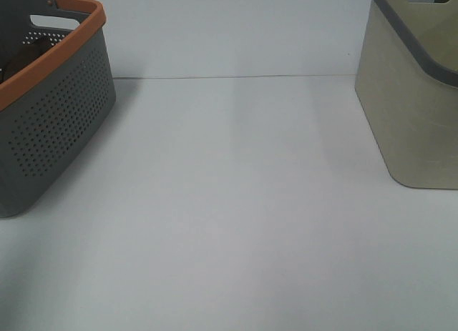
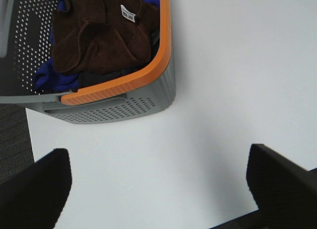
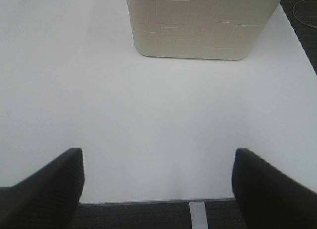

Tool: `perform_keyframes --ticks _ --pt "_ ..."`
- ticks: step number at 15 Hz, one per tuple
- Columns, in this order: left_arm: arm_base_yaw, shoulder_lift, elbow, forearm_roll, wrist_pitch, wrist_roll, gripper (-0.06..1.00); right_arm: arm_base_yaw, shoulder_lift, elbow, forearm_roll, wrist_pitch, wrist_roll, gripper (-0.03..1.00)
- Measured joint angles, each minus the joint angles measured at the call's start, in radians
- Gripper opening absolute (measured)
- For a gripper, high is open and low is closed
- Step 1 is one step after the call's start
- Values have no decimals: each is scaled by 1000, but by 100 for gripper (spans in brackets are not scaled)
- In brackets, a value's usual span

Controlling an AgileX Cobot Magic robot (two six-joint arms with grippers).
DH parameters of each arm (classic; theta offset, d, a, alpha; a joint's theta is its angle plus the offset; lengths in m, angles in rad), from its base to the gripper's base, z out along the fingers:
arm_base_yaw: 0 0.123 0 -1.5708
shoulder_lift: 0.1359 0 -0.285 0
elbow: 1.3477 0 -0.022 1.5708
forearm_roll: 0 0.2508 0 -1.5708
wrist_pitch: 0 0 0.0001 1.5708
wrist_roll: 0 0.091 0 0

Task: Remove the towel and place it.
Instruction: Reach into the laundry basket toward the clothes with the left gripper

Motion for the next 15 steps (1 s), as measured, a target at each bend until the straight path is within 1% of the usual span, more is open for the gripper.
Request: perform_keyframes --ticks 4,5,6,8,10,11,15 --pt "0 347 -228 14 -3 169 90 0 0 0 0 0 0 81" --pt "0 465 -318 35 -5 215 90 0 0 0 0 0 0 81" --pt "0 544 -382 60 -5 240 90 0 0 0 0 0 0 81" --pt "0 687 -499 146 -5 302 90 0 0 0 0 0 0 81" --pt "0 812 -595 214 -5 397 90 0 0 0 0 0 0 81" --pt "9 870 -646 224 -5 456 90 0 0 0 0 0 0 81" --pt "23 1074 -771 245 -16 589 90 0 0 0 0 0 0 81"
